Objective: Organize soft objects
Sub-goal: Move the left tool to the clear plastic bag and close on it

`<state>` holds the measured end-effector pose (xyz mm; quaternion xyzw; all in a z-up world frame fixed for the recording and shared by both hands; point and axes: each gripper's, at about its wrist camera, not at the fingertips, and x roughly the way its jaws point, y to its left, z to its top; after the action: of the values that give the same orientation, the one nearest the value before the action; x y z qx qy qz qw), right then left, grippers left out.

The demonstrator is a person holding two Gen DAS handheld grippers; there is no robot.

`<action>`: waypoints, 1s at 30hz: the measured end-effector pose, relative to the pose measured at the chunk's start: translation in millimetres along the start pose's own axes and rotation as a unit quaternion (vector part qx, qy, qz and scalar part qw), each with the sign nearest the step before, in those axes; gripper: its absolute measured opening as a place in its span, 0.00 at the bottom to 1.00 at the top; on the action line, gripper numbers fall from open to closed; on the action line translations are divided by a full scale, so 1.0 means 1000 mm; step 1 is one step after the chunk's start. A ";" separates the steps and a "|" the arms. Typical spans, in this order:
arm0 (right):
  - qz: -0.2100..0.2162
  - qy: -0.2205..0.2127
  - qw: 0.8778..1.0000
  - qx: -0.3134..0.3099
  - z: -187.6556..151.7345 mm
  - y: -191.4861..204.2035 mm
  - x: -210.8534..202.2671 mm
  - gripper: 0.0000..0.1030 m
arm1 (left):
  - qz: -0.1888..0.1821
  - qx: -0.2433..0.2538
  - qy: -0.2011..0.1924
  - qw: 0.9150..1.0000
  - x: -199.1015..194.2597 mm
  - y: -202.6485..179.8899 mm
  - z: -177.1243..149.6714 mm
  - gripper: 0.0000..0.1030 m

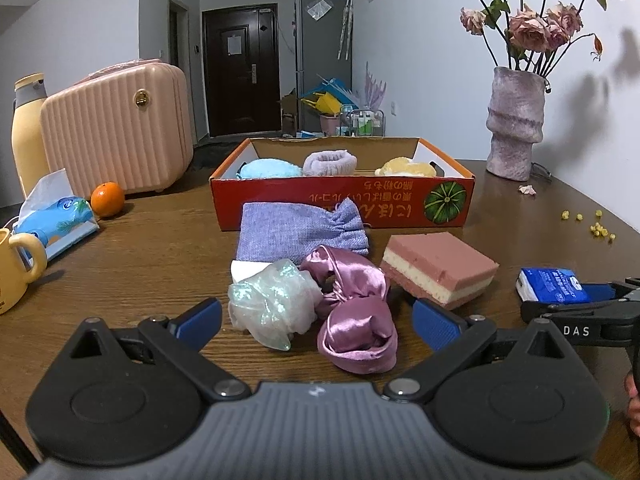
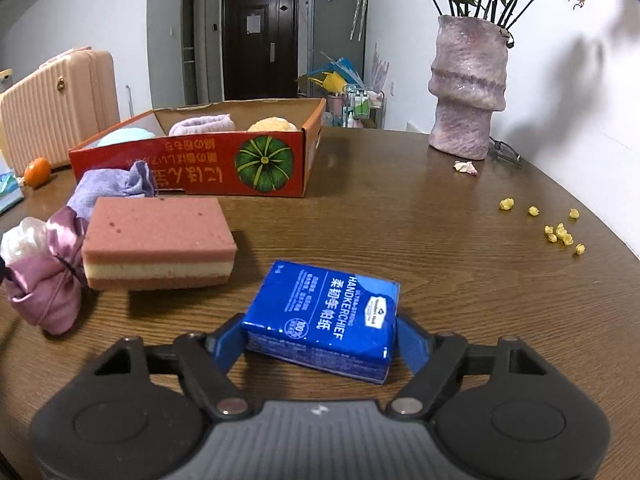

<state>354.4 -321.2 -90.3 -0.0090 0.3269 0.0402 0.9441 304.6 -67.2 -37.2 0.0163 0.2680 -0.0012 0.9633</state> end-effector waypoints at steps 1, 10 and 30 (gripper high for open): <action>0.000 -0.002 1.000 0.002 0.000 0.000 -0.001 0.74 | 0.000 0.000 0.000 1.000 0.000 0.001 0.000 1.00; -0.003 -0.054 0.998 0.029 -0.003 -0.009 -0.024 0.74 | 0.000 -0.009 -0.003 1.000 0.000 0.011 0.004 1.00; -0.009 -0.089 0.995 0.036 -0.005 -0.010 -0.037 0.74 | 0.024 0.018 0.019 0.999 0.041 0.041 0.012 1.00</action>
<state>322.9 -334.2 -71.8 0.0257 0.2426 0.0209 0.9696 345.8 -26.1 -47.0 0.0398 0.2855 0.0179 0.9574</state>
